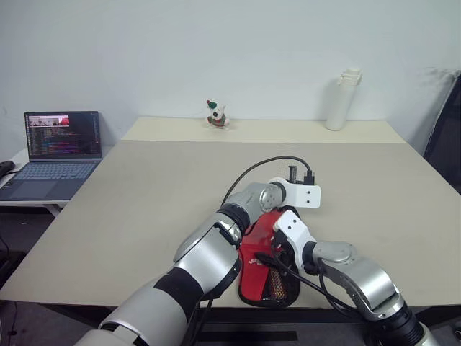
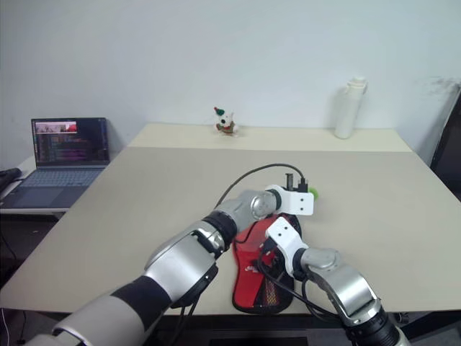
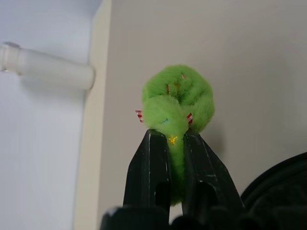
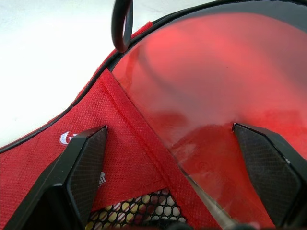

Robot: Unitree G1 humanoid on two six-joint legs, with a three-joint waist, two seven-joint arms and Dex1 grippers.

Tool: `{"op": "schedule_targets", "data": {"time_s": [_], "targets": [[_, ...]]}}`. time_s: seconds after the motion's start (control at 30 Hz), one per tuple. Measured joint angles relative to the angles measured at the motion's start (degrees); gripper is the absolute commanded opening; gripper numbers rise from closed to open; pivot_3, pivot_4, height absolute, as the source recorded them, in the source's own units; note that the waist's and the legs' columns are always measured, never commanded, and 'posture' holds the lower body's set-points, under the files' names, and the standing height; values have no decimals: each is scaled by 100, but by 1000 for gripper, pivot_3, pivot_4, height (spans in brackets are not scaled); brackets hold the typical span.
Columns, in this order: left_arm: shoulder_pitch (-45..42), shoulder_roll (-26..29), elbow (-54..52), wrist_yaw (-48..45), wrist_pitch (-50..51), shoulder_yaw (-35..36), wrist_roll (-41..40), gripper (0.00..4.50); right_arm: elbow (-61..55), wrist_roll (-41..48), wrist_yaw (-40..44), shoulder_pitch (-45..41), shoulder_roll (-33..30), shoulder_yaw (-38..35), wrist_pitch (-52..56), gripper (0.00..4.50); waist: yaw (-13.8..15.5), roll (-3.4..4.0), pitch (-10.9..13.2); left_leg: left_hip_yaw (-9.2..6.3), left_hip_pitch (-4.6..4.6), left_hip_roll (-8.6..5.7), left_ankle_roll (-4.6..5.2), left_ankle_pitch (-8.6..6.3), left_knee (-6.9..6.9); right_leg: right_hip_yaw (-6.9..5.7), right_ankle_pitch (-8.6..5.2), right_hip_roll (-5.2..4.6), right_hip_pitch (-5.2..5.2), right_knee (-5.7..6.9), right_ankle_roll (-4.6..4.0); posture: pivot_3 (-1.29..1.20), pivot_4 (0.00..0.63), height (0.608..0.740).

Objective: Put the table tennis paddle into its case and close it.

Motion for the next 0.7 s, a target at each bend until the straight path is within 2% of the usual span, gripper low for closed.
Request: {"op": "schedule_targets", "data": {"time_s": [0.2,0.33,0.57,0.7], "targets": [[22,-98,-27,-727,-145,371,-465,2779,176,-3,21,-165,79,60,-26,4500,-36,-2,-17,1,9,2,0,0,1,3,0,3,4,5,0,0,150,740],[90,-96,-32,-770,-121,506,-585,4170,324,-2,64,-250,114,85,-102,4500,-70,-1,-25,1,16,5,1,0,1,8,0,9,4,14,0,0,150,740],[182,149,-106,-795,-143,930,-990,4170,535,32,190,-416,151,6,-154,4500,-111,-3,-34,0,22,5,1,1,4,11,2,9,5,25,1,0,150,740],[193,589,-310,-1165,-215,1474,-1563,4170,174,459,399,-292,-38,-456,250,4500,-113,-3,-33,0,5,6,0,1,3,10,2,8,-5,18,1,0,150,740]]}}
